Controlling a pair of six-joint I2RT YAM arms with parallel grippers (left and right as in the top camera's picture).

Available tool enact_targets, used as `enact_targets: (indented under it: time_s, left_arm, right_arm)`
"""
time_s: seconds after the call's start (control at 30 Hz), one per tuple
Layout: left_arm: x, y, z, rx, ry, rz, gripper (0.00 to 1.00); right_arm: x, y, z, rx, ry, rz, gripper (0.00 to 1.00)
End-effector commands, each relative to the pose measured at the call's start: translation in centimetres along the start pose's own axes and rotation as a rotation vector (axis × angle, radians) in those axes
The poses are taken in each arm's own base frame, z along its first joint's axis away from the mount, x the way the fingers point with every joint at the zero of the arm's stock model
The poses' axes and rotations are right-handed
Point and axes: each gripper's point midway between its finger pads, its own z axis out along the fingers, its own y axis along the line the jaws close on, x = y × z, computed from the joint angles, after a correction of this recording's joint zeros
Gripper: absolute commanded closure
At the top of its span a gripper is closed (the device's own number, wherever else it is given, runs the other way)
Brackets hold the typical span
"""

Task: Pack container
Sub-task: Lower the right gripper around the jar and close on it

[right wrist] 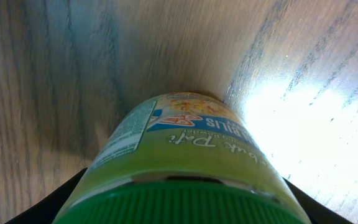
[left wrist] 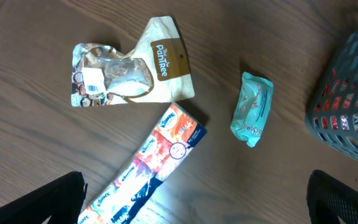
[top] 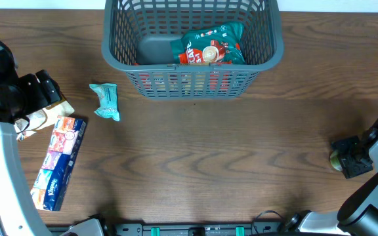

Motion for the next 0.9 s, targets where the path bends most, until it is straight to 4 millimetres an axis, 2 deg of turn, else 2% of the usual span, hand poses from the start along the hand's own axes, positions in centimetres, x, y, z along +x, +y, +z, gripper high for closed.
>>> enact_targets:
  time_s: [0.0, 0.77, 0.8, 0.87]
  left_arm:
    - [0.20, 0.07, -0.16, 0.001, 0.001, 0.011, 0.01]
    - [0.20, 0.07, -0.16, 0.001, 0.001, 0.012, 0.01]
    - [0.20, 0.07, -0.16, 0.001, 0.001, 0.012, 0.01]
    - [0.20, 0.07, -0.16, 0.001, 0.001, 0.012, 0.01]
  right_arm:
    - [0.77, -0.13, 0.49, 0.009, 0.022, -0.004, 0.50]
    - [0.78, -0.14, 0.49, 0.009, 0.023, -0.007, 0.51]
    - [0.77, -0.13, 0.49, 0.009, 0.022, -0.008, 0.52]
    - [0.76, -0.14, 0.49, 0.009, 0.022, -0.008, 0.69]
